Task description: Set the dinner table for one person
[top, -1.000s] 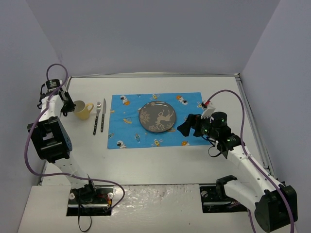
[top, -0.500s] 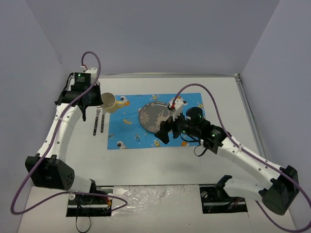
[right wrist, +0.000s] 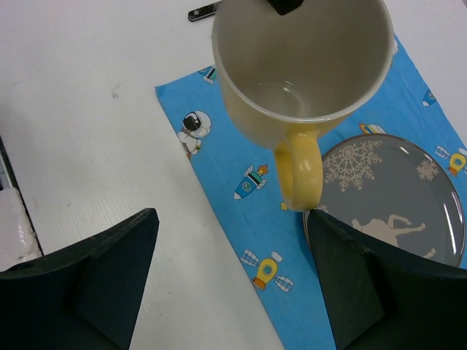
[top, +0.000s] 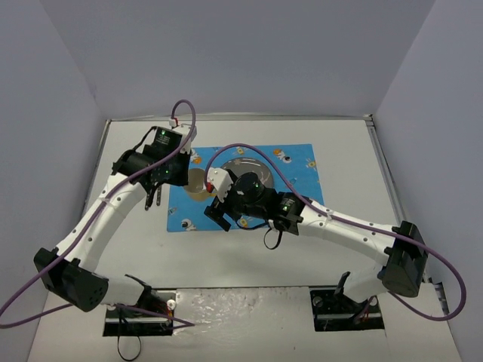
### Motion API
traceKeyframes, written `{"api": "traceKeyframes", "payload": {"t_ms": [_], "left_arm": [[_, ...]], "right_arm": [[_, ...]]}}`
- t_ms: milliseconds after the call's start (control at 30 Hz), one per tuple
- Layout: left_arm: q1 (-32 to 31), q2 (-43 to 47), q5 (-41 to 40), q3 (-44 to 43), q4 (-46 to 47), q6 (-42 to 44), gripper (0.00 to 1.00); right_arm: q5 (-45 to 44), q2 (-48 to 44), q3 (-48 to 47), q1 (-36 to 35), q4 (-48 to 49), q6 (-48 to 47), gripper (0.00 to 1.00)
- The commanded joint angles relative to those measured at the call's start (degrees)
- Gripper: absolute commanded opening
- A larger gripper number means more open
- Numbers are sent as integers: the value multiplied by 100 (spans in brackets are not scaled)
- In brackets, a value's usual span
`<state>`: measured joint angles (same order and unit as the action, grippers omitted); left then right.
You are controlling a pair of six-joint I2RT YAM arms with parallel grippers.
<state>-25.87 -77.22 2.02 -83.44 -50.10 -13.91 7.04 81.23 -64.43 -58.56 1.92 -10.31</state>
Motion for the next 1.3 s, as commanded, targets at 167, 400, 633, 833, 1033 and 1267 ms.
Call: {"api": "traceKeyframes", "payload": {"t_ms": [167, 400, 633, 833, 1033, 1267], "left_arm": [[-347, 444, -450, -100, 138, -252, 0], [-394, 409, -472, -64, 133, -217, 0], [-403, 436, -327, 2, 240, -227, 0], [-410, 456, -216, 64, 280, -161, 0], [-440, 566, 67, 142, 368, -149, 0], [-436, 655, 131, 198, 395, -121, 0]], "right_arm": [[-613, 344, -521, -17, 384, -375, 69], [-686, 484, -605, -24, 434, -454, 64], [-623, 549, -581, -24, 489, -487, 46], [-628, 591, -579, -24, 533, -545, 44], [-614, 617, -546, -21, 638, -551, 39], [-613, 568, -407, -24, 781, -528, 17]]}}
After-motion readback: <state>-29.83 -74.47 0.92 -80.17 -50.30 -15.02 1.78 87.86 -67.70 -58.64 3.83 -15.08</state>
